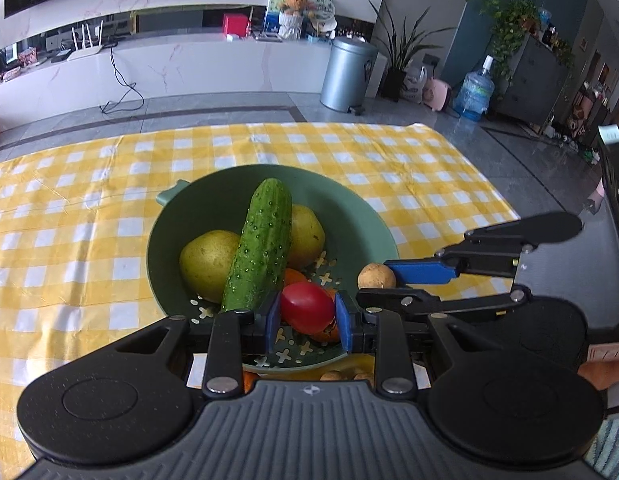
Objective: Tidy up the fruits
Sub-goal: 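Lower the tomato and kiwi into the green colander and open both tools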
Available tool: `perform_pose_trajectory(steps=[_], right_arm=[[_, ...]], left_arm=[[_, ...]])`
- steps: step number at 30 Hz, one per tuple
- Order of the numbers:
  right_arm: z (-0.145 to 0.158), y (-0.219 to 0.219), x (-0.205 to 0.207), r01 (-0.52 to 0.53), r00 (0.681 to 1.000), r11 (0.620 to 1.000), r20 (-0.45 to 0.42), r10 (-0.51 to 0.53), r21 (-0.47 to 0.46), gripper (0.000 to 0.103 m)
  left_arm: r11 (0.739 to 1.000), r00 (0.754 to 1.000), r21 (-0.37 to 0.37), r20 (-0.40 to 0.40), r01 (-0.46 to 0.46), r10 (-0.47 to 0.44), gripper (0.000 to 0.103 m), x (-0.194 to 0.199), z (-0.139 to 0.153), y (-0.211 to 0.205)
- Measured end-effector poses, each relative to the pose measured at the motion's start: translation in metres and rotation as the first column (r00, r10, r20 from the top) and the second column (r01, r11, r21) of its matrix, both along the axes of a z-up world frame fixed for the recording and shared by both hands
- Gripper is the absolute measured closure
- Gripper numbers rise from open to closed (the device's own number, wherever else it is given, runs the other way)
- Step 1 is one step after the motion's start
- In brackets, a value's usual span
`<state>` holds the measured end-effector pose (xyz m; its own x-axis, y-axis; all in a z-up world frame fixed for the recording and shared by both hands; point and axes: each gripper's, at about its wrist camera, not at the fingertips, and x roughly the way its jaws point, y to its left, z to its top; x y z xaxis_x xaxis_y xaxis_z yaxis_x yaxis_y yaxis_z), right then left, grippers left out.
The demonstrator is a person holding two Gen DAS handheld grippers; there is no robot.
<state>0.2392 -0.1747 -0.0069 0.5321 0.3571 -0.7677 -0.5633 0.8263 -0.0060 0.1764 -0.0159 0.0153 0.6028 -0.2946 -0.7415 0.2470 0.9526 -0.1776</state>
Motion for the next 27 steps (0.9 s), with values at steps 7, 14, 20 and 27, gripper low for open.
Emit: perform_pose_trajectory(steps=[7,14,20,27], right_arm=[[-0.003,0.01,0.009,-0.054,0.998,0.996,-0.034,0.052,-0.066,0.082],[-0.001,0.012,0.018,-0.077,0.993,0.994,-0.09,0.07,-0.078,0.082],[-0.001,0.013,0.02,-0.079,0.992,0.994,-0.101,0.07,-0.081,0.081],[0.001,0.014,0.017,-0.07,0.993,0.995,-0.097,0.063,-0.076,0.081]], left_arm=[[1.0,0.999,0.006,-0.037,0.0,0.0,0.071,0.009,-0.009,0.0],[1.0,0.998,-0.024,-0.055,-0.002,0.0,0.071,0.013,-0.01,0.005],[0.999,0.998,-0.038,-0.054,-0.011,0.009,0.069,0.011,-0.011,0.007],[0.997,0.998,-0.076,-0.062,-0.026,0.021,0.062,0.01,-0.012,0.013]])
